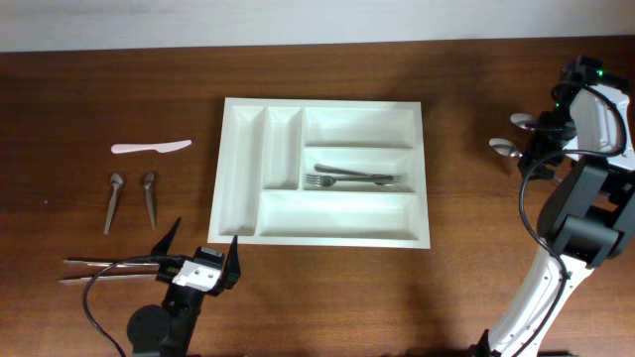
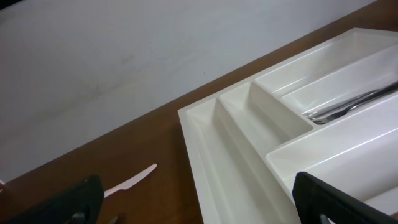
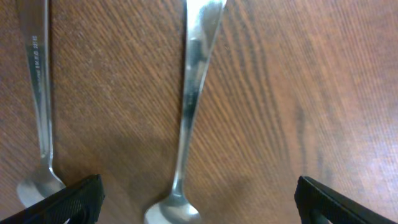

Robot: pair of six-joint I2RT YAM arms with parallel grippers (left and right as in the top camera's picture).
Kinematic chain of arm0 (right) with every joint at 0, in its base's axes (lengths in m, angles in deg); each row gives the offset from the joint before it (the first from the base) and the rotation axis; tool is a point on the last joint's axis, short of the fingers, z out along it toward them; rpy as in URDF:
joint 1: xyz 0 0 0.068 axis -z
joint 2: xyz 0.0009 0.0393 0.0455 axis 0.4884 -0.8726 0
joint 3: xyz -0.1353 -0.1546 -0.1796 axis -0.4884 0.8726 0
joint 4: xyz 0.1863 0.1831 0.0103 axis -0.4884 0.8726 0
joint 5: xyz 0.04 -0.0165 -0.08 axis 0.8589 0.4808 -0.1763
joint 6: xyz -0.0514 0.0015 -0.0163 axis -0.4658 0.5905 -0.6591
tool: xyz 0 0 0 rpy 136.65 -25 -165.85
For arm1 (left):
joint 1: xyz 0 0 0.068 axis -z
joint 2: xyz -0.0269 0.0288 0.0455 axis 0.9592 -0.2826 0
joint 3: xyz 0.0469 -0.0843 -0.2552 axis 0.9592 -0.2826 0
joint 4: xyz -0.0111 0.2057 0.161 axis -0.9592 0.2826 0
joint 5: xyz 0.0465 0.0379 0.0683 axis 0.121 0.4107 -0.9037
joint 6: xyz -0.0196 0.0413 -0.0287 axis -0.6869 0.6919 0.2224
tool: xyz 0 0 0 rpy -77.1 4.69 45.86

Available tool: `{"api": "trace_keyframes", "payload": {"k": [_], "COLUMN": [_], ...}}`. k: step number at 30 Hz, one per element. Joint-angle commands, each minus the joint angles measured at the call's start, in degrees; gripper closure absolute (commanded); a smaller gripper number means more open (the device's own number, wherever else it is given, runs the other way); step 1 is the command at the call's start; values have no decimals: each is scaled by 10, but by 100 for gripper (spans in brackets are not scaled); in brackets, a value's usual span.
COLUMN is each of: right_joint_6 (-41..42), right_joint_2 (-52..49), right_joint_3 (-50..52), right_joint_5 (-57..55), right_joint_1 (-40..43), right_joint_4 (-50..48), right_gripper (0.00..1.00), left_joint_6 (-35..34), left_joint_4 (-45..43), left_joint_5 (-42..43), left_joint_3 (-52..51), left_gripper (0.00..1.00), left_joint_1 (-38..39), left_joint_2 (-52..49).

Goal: Pack container
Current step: 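Move the right gripper back over the spoons on the right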

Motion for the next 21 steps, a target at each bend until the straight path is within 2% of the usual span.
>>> {"api": "trace_keyframes", "payload": {"k": [1, 21], "right_joint_6": [16, 2], "right_joint_2": [-19, -60], "right_joint_3": [-2, -1], "right_joint_5": [9, 16], "right_joint_1": [-2, -3], "right_joint_4": [0, -3], "right_gripper": [1, 1], "left_joint_6": [-8, -8], "left_joint_4": [-1, -1], "left_joint_5": [-2, -2], "left_joint_3": [-4, -4], "left_gripper": [1, 1], "left_joint_1": [-2, -2], "left_joint_2": [3, 3]}}
